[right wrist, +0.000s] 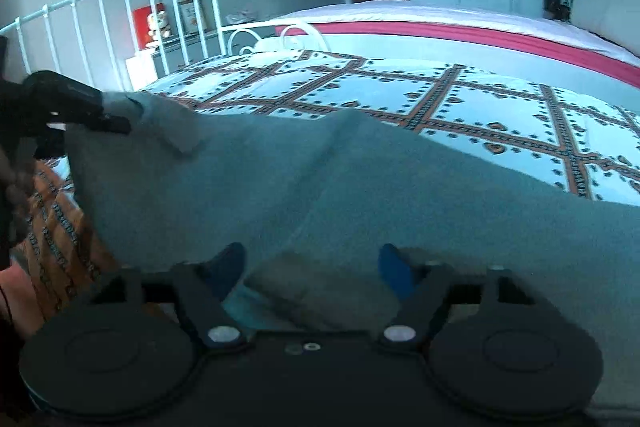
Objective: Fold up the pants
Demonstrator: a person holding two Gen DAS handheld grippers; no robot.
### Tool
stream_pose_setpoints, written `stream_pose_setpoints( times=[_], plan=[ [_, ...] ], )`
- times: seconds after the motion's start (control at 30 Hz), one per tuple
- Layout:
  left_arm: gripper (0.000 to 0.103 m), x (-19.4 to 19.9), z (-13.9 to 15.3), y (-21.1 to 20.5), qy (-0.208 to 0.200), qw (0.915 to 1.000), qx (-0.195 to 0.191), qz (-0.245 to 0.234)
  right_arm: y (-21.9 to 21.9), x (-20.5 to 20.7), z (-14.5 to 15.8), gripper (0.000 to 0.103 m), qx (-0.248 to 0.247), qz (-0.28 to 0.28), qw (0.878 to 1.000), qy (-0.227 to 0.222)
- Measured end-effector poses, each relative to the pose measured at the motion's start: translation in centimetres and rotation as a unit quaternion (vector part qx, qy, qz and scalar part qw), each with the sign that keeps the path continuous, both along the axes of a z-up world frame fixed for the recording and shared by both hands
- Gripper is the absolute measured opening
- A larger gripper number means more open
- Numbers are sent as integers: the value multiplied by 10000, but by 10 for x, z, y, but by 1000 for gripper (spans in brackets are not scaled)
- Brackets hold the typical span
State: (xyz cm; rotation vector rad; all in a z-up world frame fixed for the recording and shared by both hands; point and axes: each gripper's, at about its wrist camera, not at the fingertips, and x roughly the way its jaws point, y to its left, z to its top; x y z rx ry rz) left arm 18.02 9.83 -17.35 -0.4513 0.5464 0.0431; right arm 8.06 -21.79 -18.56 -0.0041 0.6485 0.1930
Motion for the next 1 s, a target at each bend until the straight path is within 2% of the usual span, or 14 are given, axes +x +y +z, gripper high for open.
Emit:
stream_pose_setpoints(
  times=[0.07,0.2,0.27,0.33,0.4,0.5,0.57,0.7,0.8,0.87,0.93,1.0],
  plan=[
    [20,-4,11,-10,-232,9993,-13,-299,2,2,-3,66,-148,65,9998,82],
    [20,-11,30,-31,-578,9948,-145,-826,19,-1,-11,80,-754,434,9961,144],
    [20,-14,41,-43,-769,9906,-278,-1100,22,-2,-11,80,-823,479,9953,152],
    [20,-18,51,-61,-967,9841,-303,-1462,17,-5,-3,71,-583,421,9974,103],
    [20,-23,60,-82,-1097,9761,-282,-1856,6,-10,7,73,-280,274,9992,-42],
    [20,-27,63,-113,-1073,9652,-301,-2367,-8,-14,9,70,-329,157,9992,146],
    [20,-32,62,-137,-1013,9565,-273,-2720,-26,-25,14,71,-178,-216,9996,65],
    [20,-51,57,-195,-941,9307,227,-3528,-66,-42,24,73,-273,-954,9951,-20],
    [20,-68,46,-236,-711,9081,846,-4039,-99,-55,26,73,-362,-1593,9866,35],
    [20,-80,36,-259,-658,8895,1346,-4317,-119,-65,25,73,-377,-1958,9799,123],
    [20,-90,29,-274,-592,8745,1686,-4510,-136,-76,24,72,-376,-2253,9735,154],
    [21,-94,27,-285,-580,8644,1927,-4608,-150,-84,25,73,-243,-2446,9692,117]
  ],
)
